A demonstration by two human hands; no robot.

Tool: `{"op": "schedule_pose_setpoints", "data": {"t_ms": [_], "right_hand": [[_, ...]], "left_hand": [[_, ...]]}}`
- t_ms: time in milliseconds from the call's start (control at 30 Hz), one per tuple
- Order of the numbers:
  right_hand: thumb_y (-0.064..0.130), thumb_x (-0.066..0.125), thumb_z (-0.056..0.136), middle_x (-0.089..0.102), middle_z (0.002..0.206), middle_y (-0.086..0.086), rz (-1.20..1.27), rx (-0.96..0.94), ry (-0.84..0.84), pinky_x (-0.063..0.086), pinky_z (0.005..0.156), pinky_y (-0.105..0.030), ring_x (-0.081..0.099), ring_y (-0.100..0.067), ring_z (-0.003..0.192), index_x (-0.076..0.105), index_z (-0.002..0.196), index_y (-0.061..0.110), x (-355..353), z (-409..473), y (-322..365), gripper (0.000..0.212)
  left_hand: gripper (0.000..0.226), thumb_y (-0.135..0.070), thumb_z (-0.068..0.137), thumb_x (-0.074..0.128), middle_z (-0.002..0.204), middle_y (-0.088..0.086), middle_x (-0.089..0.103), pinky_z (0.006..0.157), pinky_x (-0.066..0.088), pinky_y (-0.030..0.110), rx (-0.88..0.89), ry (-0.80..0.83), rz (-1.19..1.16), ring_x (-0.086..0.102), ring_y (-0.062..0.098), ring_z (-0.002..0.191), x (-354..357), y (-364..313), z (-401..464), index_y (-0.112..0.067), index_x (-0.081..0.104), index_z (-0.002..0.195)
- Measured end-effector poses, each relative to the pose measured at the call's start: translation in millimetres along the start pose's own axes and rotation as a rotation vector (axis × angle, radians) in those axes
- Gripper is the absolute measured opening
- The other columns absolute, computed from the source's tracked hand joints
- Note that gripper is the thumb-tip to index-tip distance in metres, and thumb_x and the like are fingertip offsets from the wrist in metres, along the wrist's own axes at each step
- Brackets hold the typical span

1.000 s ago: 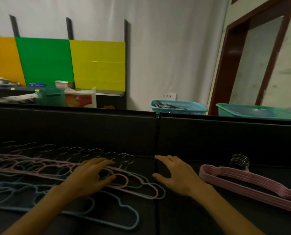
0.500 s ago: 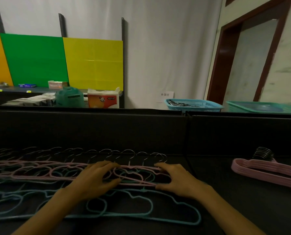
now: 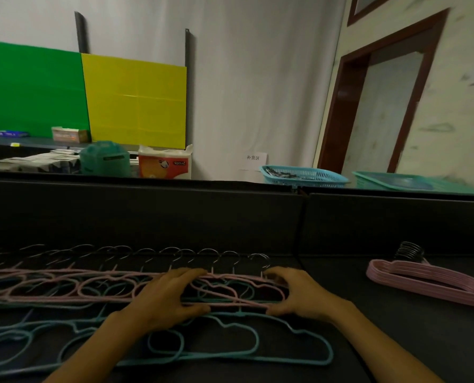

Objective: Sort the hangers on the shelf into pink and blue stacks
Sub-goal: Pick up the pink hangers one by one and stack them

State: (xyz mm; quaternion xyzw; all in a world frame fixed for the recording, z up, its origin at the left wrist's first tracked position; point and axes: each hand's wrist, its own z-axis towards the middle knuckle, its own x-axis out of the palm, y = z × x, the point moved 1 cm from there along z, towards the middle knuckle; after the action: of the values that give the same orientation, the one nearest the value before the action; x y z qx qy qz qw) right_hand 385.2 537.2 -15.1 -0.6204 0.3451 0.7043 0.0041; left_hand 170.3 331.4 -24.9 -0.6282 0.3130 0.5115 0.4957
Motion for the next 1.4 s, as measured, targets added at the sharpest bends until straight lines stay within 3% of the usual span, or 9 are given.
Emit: {"op": "schedule_pose_setpoints", "data": {"t_ms": [133,233,533,667,833,967,1067,1200,1400], "right_hand": [[0.055,0.084,0.057,0.048,0.117,0.012,-0.039,-0.011,-0.083,0.043,0.087,-0.019,0.047,-0.002,0.107,0.046,0.13,0.04,-17,-2,-8,0.084],[0.054,0.084,0.058,0.044,0.112,0.016,-0.055,-0.003,-0.161,0.042,0.092,-0.024,0.043,-0.005,0.108,0.045,0.129,0.04,-32,-11,-17,0.082],[0.044,0.086,0.062,0.04,0.121,0.014,-0.021,0.042,-0.241,0.04,0.092,-0.021,0.046,-0.005,0.112,0.042,0.129,0.039,-44,-43,-34,0.081],[0.039,0.088,0.062,0.04,0.121,0.013,-0.006,0.046,-0.283,0.041,0.094,-0.021,0.048,-0.006,0.112,0.043,0.129,0.036,-51,-60,-43,0.081],[0.062,0.081,0.052,0.038,0.119,0.019,-0.021,0.044,-0.35,0.045,0.094,-0.025,0.048,-0.006,0.111,0.039,0.127,0.046,-65,-85,-53,0.088],[0.042,0.086,0.062,0.036,0.121,0.012,-0.047,0.076,-0.377,0.045,0.1,-0.031,0.046,-0.01,0.113,0.035,0.134,0.041,-77,-100,-61,0.089],[0.039,0.086,0.064,0.035,0.12,0.01,-0.065,0.086,-0.406,0.043,0.095,-0.022,0.045,-0.009,0.112,0.034,0.143,0.033,-83,-109,-71,0.095],[0.038,0.084,0.067,0.032,0.122,0.014,-0.079,0.089,-0.422,0.035,0.08,-0.007,0.041,-0.004,0.114,0.03,0.145,0.036,-90,-120,-91,0.095],[0.041,0.081,0.07,0.031,0.149,0.009,-0.152,0.102,-0.406,0.032,0.111,-0.035,0.031,-0.01,0.135,0.021,0.148,0.039,-112,-140,-140,0.098]], "left_hand": [[0.088,-0.078,0.066,0.049,0.149,-0.01,0.032,0.107,0.035,0.03,0.007,0.004,-0.051,0.036,0.01,0.13,-1,0,2,-0.048,0.019,0.142],[0.088,-0.075,0.066,0.052,0.148,-0.01,0.033,0.107,0.034,0.03,0.024,0.018,-0.073,0.036,0.009,0.131,-1,-5,6,-0.047,0.019,0.143],[0.1,-0.077,0.056,0.054,0.147,-0.007,0.035,0.106,0.032,0.03,0.014,0.073,-0.144,0.034,0.011,0.131,2,-19,21,-0.041,0.023,0.144],[0.087,-0.062,0.068,0.07,0.142,-0.01,0.038,0.105,0.032,0.025,0.055,0.035,-0.123,0.036,0.007,0.127,-2,-23,29,-0.034,0.032,0.141],[0.081,-0.061,0.07,0.069,0.142,-0.011,0.035,0.106,0.034,0.029,0.151,-0.036,-0.073,0.034,0.008,0.127,-8,-39,38,-0.036,0.035,0.14],[0.082,-0.054,0.074,0.07,0.146,-0.01,0.028,0.106,0.032,0.027,0.229,-0.085,-0.067,0.03,0.008,0.129,-6,-63,48,-0.034,0.03,0.143],[0.086,-0.051,0.075,0.071,0.146,-0.008,0.024,0.108,0.032,0.028,0.258,-0.068,-0.078,0.027,0.008,0.129,-1,-84,57,-0.034,0.024,0.146],[0.091,-0.051,0.075,0.071,0.146,-0.006,0.021,0.108,0.032,0.029,0.284,-0.026,-0.069,0.025,0.01,0.129,5,-116,74,-0.034,0.02,0.147],[0.091,-0.056,0.073,0.07,0.146,-0.005,0.025,0.107,0.028,0.027,0.313,-0.05,-0.056,0.026,0.011,0.129,23,-176,107,-0.032,0.022,0.147]]}}
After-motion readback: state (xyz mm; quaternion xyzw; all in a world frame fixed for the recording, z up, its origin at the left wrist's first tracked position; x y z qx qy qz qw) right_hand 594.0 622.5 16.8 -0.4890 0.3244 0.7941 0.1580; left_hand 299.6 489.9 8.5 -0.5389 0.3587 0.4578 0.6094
